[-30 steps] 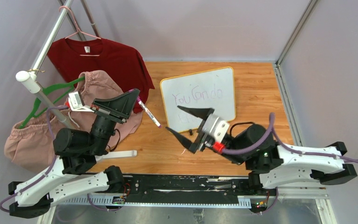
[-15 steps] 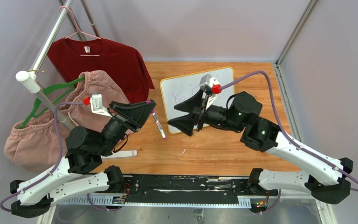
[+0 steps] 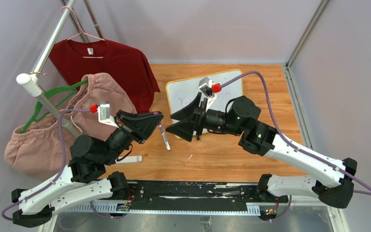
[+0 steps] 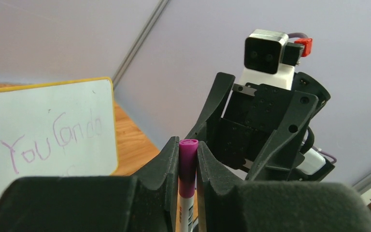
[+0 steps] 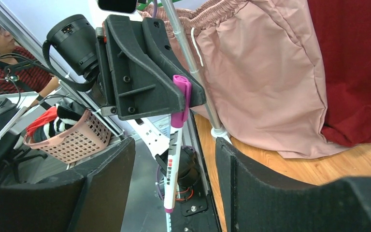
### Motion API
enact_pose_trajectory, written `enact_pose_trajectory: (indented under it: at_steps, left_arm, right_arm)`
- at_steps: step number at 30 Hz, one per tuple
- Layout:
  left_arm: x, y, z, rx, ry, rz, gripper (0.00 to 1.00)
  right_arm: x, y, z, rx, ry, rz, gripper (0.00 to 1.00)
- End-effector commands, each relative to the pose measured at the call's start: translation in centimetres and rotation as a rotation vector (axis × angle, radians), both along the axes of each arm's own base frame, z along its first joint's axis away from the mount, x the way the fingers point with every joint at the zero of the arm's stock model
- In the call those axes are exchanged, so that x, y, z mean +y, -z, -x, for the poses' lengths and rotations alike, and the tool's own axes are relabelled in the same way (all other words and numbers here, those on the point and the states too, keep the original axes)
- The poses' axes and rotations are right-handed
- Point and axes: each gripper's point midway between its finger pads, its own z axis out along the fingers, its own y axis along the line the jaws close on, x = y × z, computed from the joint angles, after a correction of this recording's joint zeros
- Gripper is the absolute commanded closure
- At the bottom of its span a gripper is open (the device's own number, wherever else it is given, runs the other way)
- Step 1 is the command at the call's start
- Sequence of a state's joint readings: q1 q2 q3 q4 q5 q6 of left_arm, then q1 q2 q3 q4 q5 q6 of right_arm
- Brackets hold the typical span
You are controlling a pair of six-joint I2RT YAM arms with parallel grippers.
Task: Write a sentence on the whiteboard
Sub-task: Place the whiteboard marker at the center of the board.
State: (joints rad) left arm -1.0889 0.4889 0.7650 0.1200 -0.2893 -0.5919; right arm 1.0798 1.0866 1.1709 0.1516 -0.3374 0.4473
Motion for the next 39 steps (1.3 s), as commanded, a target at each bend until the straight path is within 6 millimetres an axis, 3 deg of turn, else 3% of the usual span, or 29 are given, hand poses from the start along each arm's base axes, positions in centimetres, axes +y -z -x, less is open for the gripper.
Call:
enact_pose_trajectory:
  at_steps: [1,8,14,22,30,33,34,37,39]
  left_arm:
    - [0.5,-0.7,0.8,-0.045,0.018,0.01,1.0]
    - [1.1,-1.0,1.0,-0.066,0.005,0.013,1.0]
    - [1.1,-0.8,0.9,-0.071,0.0,0.001,1.0]
    - [1.0,-0.5,0.7,-0.065,-0.006,-0.004,1.0]
    - [1.0,0.0,0.5,-0.051,-0.011,-0.011,1.0]
    - [0.9,0.4,0.4,-0.043,-0.014,-0.017,1.0]
    - [0.9,0.5,0.3,-0.038,-0.02,-0.024,0.93]
    - [1.5,1.7,-0.6,0.014,-0.074,-0.064,0.4]
    - [2.2,2.8,-1.1,0.052,-0.115,-0.105,0.2]
  right_arm:
    - [0.8,-0.4,-0.1,0.028,-0.03,-0.034,0.36]
    - [1.9,1.7,0.2,0.069,-0.076,0.009,0.37]
    - [2.7,1.9,0.7,0.096,-0.127,-0.003,0.41]
    - [3.7,2.0,0.7,0.127,-0.152,-0.005,0.68]
    - [3.6,2.1,1.3,0.139,-0.185,-0.01,0.81]
    - [3.3,2.2,1.4,0.132,-0.18,-0.008,0.91]
    - [3.2,2.3,1.3,0.127,-0.172,-0.002,0.94]
    - [2.2,3.5,1.0,0.114,-0.125,0.057,1.0]
    - [1.1,5.0,0.6,0.101,-0.075,0.123,1.0]
